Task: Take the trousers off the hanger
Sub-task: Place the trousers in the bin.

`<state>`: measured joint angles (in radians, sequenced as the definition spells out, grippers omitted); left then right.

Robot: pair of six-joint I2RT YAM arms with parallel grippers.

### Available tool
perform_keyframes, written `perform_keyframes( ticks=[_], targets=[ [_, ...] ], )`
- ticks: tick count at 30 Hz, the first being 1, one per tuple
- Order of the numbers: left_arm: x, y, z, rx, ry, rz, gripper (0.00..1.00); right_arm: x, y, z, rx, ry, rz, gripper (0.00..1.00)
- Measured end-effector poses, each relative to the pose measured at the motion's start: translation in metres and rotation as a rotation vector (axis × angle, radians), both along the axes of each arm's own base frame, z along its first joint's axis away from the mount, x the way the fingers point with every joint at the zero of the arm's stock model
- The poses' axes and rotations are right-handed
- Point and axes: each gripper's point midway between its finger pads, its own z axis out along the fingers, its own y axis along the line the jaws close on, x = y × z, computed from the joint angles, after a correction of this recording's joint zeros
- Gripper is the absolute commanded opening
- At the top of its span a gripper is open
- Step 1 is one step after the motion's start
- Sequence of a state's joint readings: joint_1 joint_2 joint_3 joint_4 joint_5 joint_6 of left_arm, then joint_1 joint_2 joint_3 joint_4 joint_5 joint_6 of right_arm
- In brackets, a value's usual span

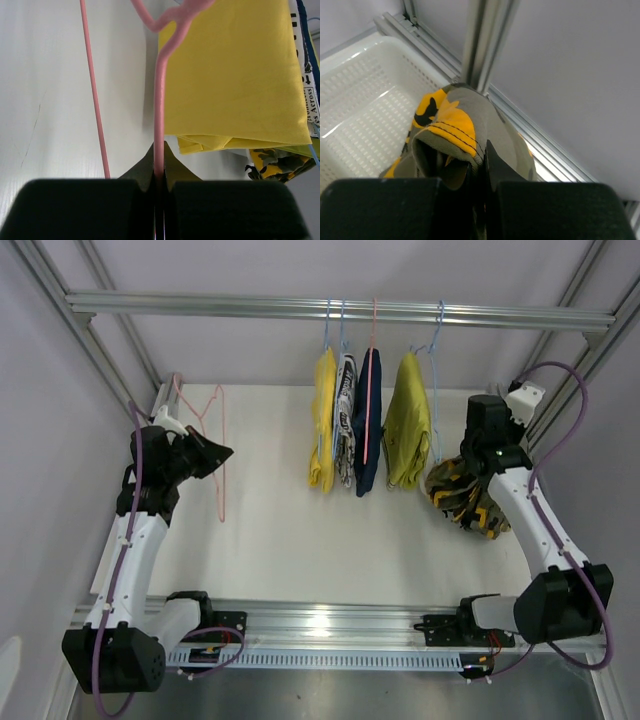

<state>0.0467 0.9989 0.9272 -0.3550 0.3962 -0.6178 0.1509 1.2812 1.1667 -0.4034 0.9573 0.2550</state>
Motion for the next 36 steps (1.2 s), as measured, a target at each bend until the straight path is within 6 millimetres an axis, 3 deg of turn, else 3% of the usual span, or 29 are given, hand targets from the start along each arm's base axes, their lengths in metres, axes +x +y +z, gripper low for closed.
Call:
perform_keyframes(
  ticks=[24,30,36],
  targets=[
    [-0.001,-0.003,0.002,-0.003,-0.006,-0.013,0.01,0.146,0.040,-0.002,0.091,0.017,0.128,0.00],
    [-0.002,-0.006,0.005,-0.002,-0.013,-0.023,0.01,0.194,0.056,-0.018,0.119,0.047,0.185,0.00],
    [-0.004,-0.007,0.009,0.005,-0.031,-0.029,0.01,0.219,0.064,-0.037,0.129,0.065,0.210,0.00]
  ],
)
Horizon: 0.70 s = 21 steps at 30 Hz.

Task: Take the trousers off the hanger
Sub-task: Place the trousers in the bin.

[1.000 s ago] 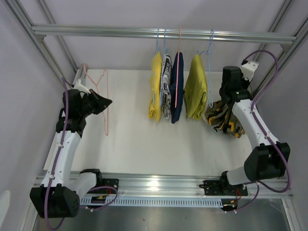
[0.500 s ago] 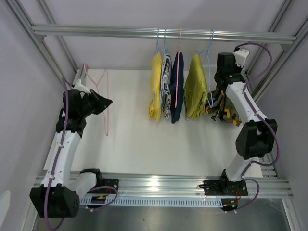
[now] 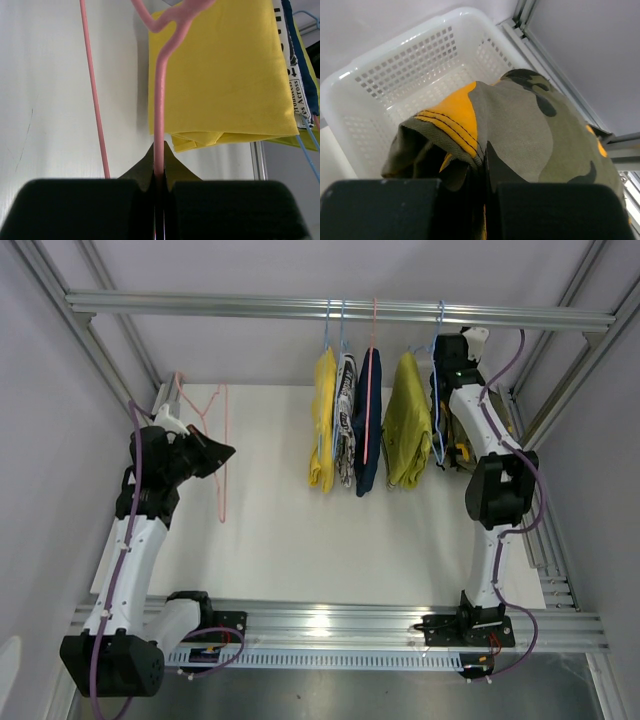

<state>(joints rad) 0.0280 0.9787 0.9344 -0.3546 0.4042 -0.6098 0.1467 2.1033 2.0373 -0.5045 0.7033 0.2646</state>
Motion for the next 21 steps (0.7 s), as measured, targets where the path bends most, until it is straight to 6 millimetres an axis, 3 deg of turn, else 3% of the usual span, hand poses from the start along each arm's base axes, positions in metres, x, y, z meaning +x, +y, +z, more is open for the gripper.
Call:
perform_keyframes(
  ticks=[9,14,21],
  targets=[
    [-0.004,-0.003,0.008,0.002,-0.026,-0.009,0.00,0.033,0.007,-0.036,0.008,0.039,0.040,0.00],
    [-0.005,-0.003,0.010,0.009,-0.037,-0.013,0.01,0.057,0.006,-0.042,0.014,0.020,0.053,0.00],
    [-0.009,-0.003,0.016,0.010,-0.058,-0.013,0.01,0.074,0.010,-0.060,0.036,0.019,0.086,0.00]
  ],
)
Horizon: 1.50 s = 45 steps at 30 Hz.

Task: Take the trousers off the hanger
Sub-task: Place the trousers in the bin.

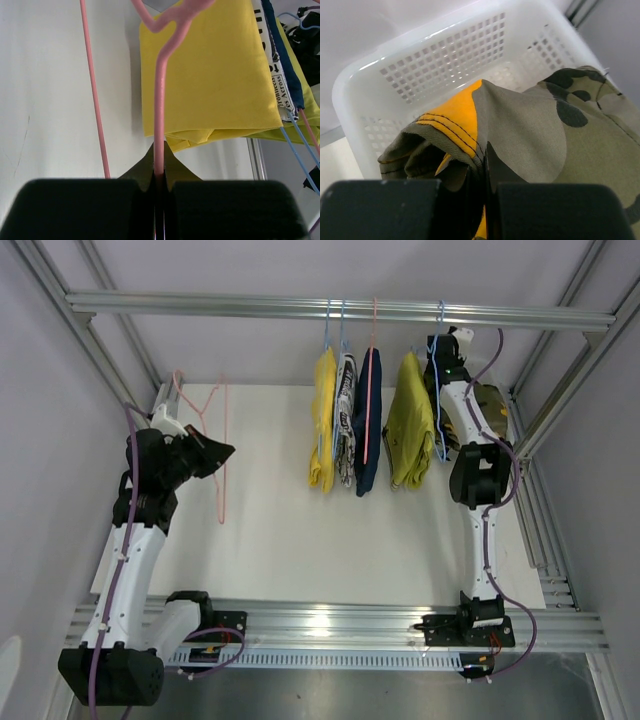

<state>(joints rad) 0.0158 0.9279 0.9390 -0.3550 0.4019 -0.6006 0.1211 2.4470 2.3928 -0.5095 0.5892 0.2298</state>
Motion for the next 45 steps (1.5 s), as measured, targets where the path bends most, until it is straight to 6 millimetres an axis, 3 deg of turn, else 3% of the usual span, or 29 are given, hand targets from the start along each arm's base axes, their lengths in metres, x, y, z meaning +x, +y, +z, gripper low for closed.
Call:
perform_keyframes(
  ticks=[11,19,21,23,24,25,27,32,38,41,45],
  targets=[
    [-0.003,0.000,0.005,0.000,-0.018,-0.002,0.01,0.020,0.013,-0.038,0.040,0.009,0.062,0.00],
    [-0.005,0.000,0.009,0.000,-0.030,-0.002,0.01,0.035,0.016,-0.043,0.060,-0.028,0.083,0.00],
    [-0.006,-0.001,0.010,0.000,-0.033,-0.002,0.01,0.037,0.017,-0.042,0.067,-0.034,0.092,0.05],
    [-0.006,-0.001,0.010,0.000,-0.036,-0.002,0.00,0.039,0.019,-0.041,0.077,-0.044,0.105,0.17],
    [-0.006,-0.001,0.011,0.000,-0.037,-0.002,0.01,0.041,0.020,-0.040,0.087,-0.053,0.112,0.42],
    [-0.007,-0.001,0.011,0.000,-0.039,-0.003,0.01,0.043,0.023,-0.038,0.104,-0.067,0.121,0.55],
    [-0.007,-0.001,0.012,0.000,-0.040,-0.003,0.01,0.048,0.028,-0.034,0.127,-0.092,0.149,0.66],
    [-0.007,-0.001,0.012,0.000,-0.041,-0.003,0.01,0.057,0.037,-0.030,0.164,-0.135,0.202,0.73],
    [-0.007,-0.001,0.012,-0.001,-0.041,-0.006,0.01,0.051,0.040,-0.035,0.181,-0.111,0.229,0.79],
    [-0.007,-0.001,0.012,-0.001,-0.041,-0.006,0.01,0.044,0.041,-0.023,0.185,-0.115,0.238,0.82],
    [-0.008,-0.002,0.012,-0.003,-0.041,-0.013,0.01,0.034,0.038,0.014,0.192,-0.154,0.247,0.84]
  ],
)
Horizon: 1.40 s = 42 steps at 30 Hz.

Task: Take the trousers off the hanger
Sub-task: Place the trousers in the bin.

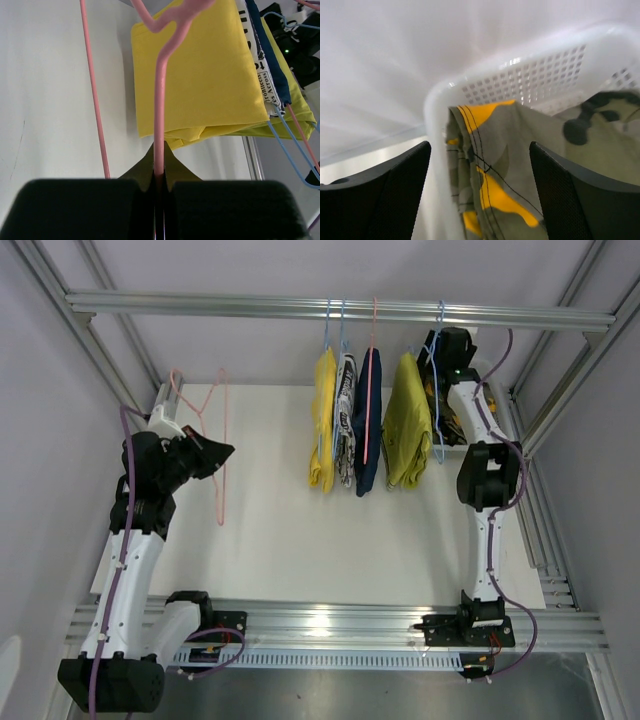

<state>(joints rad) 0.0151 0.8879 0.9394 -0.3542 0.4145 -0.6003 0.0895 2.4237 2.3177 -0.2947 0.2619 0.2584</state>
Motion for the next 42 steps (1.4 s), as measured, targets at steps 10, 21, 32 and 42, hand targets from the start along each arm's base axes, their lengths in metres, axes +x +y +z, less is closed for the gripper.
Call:
perform_keyframes(
  ticks=[10,21,32,42],
  targets=[
    [-0.001,-0.001,0.000,0.004,-0.003,-0.009,0.01,-0.047,-0.017,0.046,0.029,-0.028,-0.016,0.10],
    [0.001,-0.001,-0.002,0.005,0.003,-0.010,0.01,-0.132,-0.012,-0.056,0.072,0.222,-0.031,0.00],
    [0.001,-0.001,-0.001,0.004,0.003,-0.012,0.01,-0.147,-0.001,-0.082,0.077,0.287,-0.026,0.00],
    [0.001,-0.004,-0.002,-0.001,0.009,-0.027,0.01,-0.138,-0.005,-0.105,0.063,0.378,-0.045,0.00]
  ],
)
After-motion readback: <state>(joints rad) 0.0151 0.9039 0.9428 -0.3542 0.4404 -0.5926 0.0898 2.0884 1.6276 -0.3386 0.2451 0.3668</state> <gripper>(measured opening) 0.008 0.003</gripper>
